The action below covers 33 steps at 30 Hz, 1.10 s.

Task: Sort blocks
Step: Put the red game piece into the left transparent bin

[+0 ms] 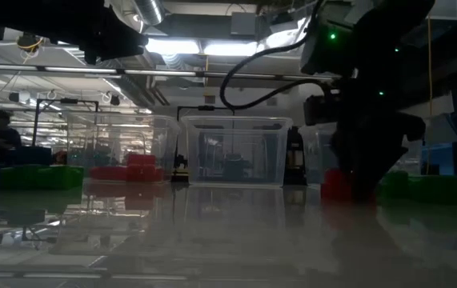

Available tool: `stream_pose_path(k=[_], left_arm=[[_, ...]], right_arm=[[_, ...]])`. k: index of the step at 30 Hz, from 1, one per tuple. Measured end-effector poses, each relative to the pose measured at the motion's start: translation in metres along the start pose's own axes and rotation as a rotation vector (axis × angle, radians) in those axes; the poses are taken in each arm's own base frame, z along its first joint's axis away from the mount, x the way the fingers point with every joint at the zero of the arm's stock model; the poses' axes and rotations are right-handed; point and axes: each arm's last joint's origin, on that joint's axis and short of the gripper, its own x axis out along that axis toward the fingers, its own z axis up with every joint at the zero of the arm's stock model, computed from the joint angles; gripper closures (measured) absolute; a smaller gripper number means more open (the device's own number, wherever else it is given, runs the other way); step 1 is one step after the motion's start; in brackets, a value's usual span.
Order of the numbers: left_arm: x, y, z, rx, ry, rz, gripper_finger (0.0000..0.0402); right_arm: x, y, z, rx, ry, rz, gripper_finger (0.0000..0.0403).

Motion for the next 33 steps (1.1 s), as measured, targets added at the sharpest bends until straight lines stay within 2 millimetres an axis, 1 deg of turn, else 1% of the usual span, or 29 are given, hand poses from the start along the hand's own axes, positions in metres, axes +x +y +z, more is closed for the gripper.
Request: stream_pose_path(k=[2, 7, 9, 12, 15, 19, 22, 26, 30, 33], left_arm=[[0.0, 0.0, 0.0, 0.0, -0.001, 0.0, 0.0204], [0.0, 0.0, 0.0, 0.0, -0.001, 0.0, 0.0204], [0.0, 0.0, 0.0, 0.0, -0.001, 0.0, 0.0204], [0.0, 0.0, 0.0, -0.005, -0.001, 0.0, 0.0204], [0.0, 0.0, 0.0, -0.005, -0.001, 0.0, 0.0204], [0.0, 0.0, 0.0, -0.005, -0.001, 0.0, 0.0204], [0.0, 0.0, 0.0, -0.008, -0.001, 0.0, 0.0204], [0.0, 0.0, 0.0, -0.007, -0.001, 0.0, 0.0204], [0.0, 0.0, 0.0, -0.008, -0.001, 0.0, 0.0204], [0.0, 0.0, 0.0, -0.008, -0.001, 0.0, 0.0204]], right_arm=[[0.001, 0.0, 0.0, -0.037, -0.004, -0.004, 0.0154], [0.001, 0.0, 0.002, -0.136, -0.018, -0.026, 0.0243], [0.001, 0.0, 0.002, -0.196, -0.026, -0.026, 0.0266], [0.0, 0.0, 0.005, -0.277, -0.034, -0.029, 0.0267], [-0.004, 0.001, 0.012, -0.333, -0.047, -0.047, 0.0266], [-0.017, 0.0, 0.033, -0.39, -0.127, -0.088, 0.0246], [-0.028, -0.006, 0.05, -0.429, -0.185, -0.107, 0.025], [-0.05, -0.022, 0.079, -0.484, -0.302, -0.171, 0.0265], [-0.073, -0.042, 0.106, -0.523, -0.446, -0.264, 0.0259], [-0.087, -0.063, 0.121, -0.521, -0.571, -0.348, 0.025]])
